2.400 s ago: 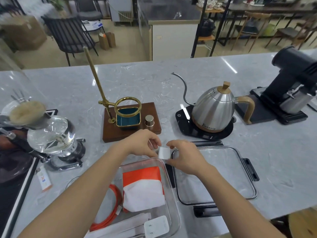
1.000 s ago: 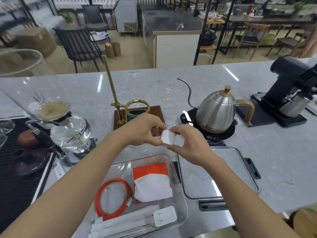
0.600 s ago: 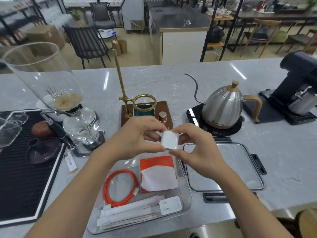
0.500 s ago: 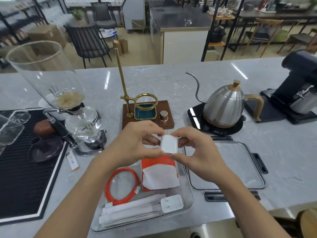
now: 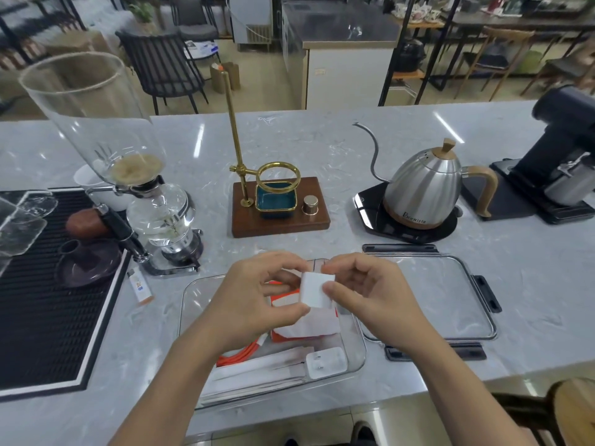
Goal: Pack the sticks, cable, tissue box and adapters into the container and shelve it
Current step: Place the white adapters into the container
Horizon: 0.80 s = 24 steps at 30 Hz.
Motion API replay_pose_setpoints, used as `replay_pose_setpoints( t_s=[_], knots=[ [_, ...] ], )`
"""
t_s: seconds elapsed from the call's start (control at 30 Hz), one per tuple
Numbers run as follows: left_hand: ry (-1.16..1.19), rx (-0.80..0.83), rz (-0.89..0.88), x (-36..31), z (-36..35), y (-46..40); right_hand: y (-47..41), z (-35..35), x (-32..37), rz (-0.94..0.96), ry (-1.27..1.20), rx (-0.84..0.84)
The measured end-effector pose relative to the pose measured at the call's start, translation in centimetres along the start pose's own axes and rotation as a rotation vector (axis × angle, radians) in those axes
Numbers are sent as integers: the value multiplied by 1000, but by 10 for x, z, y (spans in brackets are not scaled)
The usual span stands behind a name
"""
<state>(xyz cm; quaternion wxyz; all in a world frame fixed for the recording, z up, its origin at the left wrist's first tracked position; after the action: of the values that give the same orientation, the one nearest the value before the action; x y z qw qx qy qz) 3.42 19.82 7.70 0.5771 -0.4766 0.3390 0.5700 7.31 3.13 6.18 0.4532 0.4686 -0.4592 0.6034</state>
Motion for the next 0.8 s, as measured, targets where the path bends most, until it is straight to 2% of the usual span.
replay_pose_setpoints(
  t_s=[0.23, 0.67, 0.8],
  knots=[
    [82, -131, 146, 22, -3, 8, 9, -1, -4, -18, 80, 5],
    [80, -66, 244, 40, -12, 29, 25, -7, 0, 94, 378, 88],
    [42, -35, 212, 44, -18, 33, 28, -8, -1, 113, 451, 146]
  ],
)
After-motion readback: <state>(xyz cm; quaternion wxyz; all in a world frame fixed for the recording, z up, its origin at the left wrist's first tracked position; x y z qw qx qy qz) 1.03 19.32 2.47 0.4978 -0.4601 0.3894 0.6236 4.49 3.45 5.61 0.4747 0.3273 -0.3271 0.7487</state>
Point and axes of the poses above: each hand's wrist, its own y-axis away from the middle knuckle, its own z-axis out of the back of the hand, x = y × z, the point moved 8 cm from there along -y, towards the middle knuckle, and after that the axes turned 13 degrees about -x, right-handed, at the moved point
